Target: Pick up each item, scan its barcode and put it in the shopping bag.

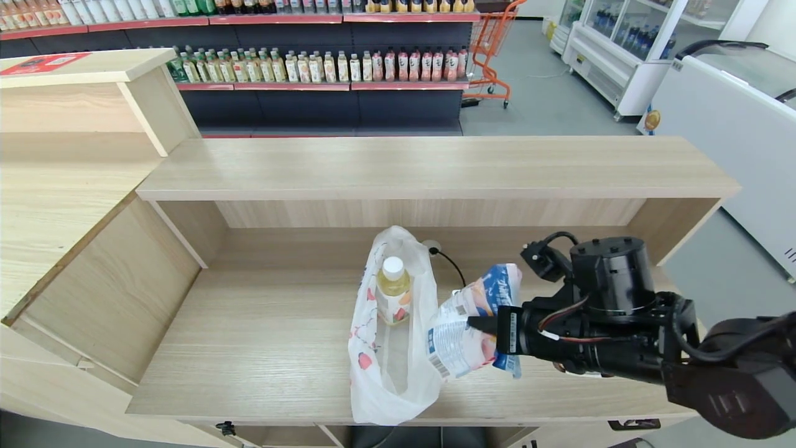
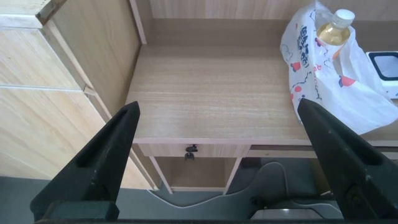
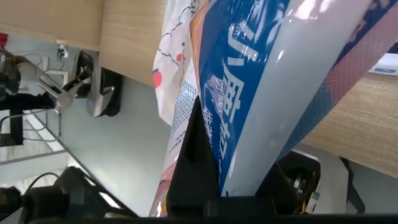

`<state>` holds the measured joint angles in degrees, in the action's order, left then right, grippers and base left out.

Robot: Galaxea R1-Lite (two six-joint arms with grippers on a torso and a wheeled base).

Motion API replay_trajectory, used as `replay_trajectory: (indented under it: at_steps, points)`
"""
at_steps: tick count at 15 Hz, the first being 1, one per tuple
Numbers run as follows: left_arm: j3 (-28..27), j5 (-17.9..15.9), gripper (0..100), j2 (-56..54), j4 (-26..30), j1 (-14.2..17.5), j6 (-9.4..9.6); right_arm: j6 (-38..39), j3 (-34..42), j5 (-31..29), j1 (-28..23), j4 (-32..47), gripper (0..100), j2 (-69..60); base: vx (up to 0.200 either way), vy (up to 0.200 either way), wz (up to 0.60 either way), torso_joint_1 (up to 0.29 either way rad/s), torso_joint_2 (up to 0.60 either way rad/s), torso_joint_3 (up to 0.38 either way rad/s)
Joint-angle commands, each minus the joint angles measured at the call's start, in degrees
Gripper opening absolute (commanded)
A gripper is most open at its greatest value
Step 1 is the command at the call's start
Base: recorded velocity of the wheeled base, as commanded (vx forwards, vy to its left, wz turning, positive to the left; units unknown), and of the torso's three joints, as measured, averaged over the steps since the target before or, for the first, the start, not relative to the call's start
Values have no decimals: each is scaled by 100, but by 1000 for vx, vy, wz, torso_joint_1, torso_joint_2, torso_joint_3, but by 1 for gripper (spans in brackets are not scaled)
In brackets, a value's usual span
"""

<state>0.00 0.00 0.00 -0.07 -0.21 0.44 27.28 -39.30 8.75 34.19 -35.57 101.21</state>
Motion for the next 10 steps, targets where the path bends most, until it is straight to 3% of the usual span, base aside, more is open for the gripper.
replay_trajectory:
  at_steps: [1, 7, 10]
  points:
    - [0, 0, 100, 0, -1, 3, 0, -12, -60, -155, 43, -292, 0, 620, 0, 0, 0, 0, 0, 0]
    - [0, 0, 100, 0, -1, 3, 0, -74, -1044, -234, 562, -556, 0, 1753, 0, 0, 0, 0, 0, 0]
    - [0, 0, 100, 0, -1, 3, 0, -584, -1440, -278, 562, -574, 0, 2333, 0, 0, 0, 0, 0, 0]
